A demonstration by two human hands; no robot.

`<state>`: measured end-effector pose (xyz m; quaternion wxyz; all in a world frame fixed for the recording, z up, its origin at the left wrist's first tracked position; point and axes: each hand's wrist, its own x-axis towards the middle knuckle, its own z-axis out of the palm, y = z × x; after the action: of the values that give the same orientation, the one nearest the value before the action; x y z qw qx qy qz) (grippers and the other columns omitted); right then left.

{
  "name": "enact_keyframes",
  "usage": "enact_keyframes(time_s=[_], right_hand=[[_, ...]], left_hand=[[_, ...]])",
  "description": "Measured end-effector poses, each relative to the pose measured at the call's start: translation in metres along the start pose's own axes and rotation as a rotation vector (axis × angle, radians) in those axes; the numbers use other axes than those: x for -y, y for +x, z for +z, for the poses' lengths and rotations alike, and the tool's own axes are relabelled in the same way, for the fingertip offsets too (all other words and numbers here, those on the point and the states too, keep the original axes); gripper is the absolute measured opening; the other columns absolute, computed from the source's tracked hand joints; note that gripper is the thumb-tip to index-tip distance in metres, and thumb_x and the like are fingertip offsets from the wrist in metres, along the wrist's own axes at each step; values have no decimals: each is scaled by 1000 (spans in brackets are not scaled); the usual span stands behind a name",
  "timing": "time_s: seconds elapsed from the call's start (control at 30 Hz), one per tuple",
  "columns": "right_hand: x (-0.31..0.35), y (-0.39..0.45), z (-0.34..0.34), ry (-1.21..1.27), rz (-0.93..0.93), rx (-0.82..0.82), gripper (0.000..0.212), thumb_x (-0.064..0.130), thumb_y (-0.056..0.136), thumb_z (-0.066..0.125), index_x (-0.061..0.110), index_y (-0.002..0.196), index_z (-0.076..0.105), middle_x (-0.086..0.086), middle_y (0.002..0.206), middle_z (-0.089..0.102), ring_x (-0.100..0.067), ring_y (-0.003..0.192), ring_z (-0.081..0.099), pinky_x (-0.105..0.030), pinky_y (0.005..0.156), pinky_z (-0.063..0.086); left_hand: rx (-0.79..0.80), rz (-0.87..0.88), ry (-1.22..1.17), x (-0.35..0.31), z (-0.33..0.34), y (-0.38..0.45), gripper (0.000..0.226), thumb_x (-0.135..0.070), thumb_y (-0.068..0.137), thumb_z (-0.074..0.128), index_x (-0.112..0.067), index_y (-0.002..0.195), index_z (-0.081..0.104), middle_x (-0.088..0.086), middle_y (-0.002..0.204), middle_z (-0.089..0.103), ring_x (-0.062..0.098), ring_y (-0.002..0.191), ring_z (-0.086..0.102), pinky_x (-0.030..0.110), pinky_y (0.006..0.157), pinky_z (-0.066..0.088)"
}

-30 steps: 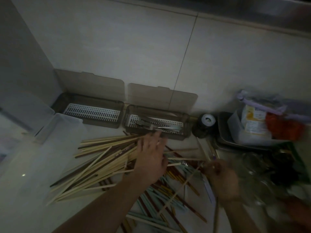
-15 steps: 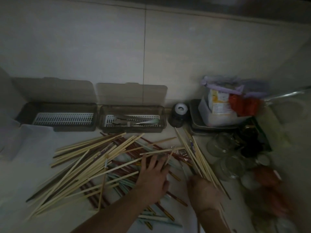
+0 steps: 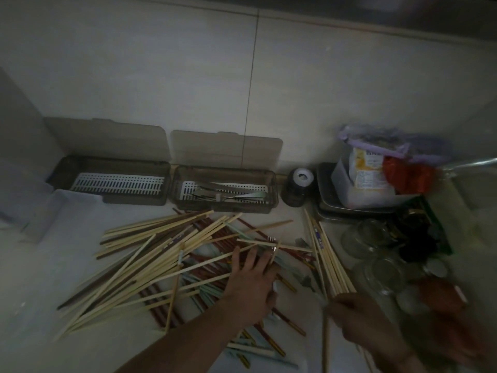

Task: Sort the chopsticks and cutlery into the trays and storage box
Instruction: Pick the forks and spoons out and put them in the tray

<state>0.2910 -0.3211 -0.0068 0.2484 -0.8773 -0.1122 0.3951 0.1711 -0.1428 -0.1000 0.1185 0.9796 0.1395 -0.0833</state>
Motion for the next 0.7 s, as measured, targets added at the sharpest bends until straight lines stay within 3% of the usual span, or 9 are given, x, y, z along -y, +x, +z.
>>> enact_keyframes(time_s=[0.13, 0.2, 0.27, 0.33, 0.4, 0.5, 0.57, 0.7], right_hand=[[24, -21, -31, -359, -220, -190, 29, 36, 82, 67, 25, 56, 63, 14, 54, 60, 0, 53, 55, -18, 51, 38], [43, -33, -40, -442, -300, -329, 32, 40, 82, 65, 31, 53, 59, 13, 52, 58, -1, 52, 54, -20, 50, 37], [62, -35, -48, -368, -389, -483, 28, 35, 83, 67, 32, 57, 60, 10, 51, 58, -2, 53, 54, -19, 50, 37], [80, -21, -52, -101, -471, -571, 27, 27, 87, 64, 22, 61, 63, 4, 50, 58, -6, 48, 54, -12, 48, 37], [98, 3, -49, 99, -499, -487, 26, 23, 93, 57, 19, 69, 66, 0, 57, 62, -11, 50, 57, -11, 49, 39], [125, 49, -33, 286, -467, -265, 17, 17, 98, 49, 15, 93, 65, -2, 74, 66, -7, 56, 61, -16, 48, 45], [142, 81, -16, 203, -502, -263, 16, 13, 97, 51, 9, 94, 66, -5, 77, 66, -6, 53, 60, -15, 51, 46], [171, 130, 24, -68, -492, -295, 18, 18, 93, 57, 13, 94, 74, -6, 93, 69, -16, 86, 61, -17, 75, 39]], left_hand=[[-24, 1, -29, -1, 3, 0, 57, -49, 89, 46, -25, 141, 41, 4, 159, 12, 38, 145, 7, 68, 110, -9], [-25, 3, -40, -1, 5, -1, 55, -48, 87, 46, -26, 138, 44, 5, 158, 14, 40, 144, 11, 69, 110, -6], [-51, -12, -54, -1, 5, -1, 51, -47, 89, 44, -27, 135, 46, 5, 158, 16, 40, 144, 13, 70, 110, -4], [-43, -24, -66, 0, 4, -1, 50, -46, 92, 43, -27, 138, 43, 4, 160, 10, 38, 146, 7, 69, 110, -7], [-41, -27, -77, 1, 2, -1, 50, -46, 92, 42, -27, 138, 41, 4, 160, 8, 38, 146, 5, 69, 110, -9], [17, -5, -77, 3, 3, -3, 47, -48, 88, 39, -28, 129, 49, 6, 155, 22, 43, 142, 23, 71, 107, -3], [-5, -6, -86, 3, 4, -3, 45, -48, 88, 38, -29, 127, 51, 6, 154, 25, 44, 141, 26, 71, 107, -2], [-12, -47, -137, -1, -1, -2, 46, -40, 94, 47, -27, 138, 45, 2, 161, 6, 43, 146, 4, 68, 107, -17]])
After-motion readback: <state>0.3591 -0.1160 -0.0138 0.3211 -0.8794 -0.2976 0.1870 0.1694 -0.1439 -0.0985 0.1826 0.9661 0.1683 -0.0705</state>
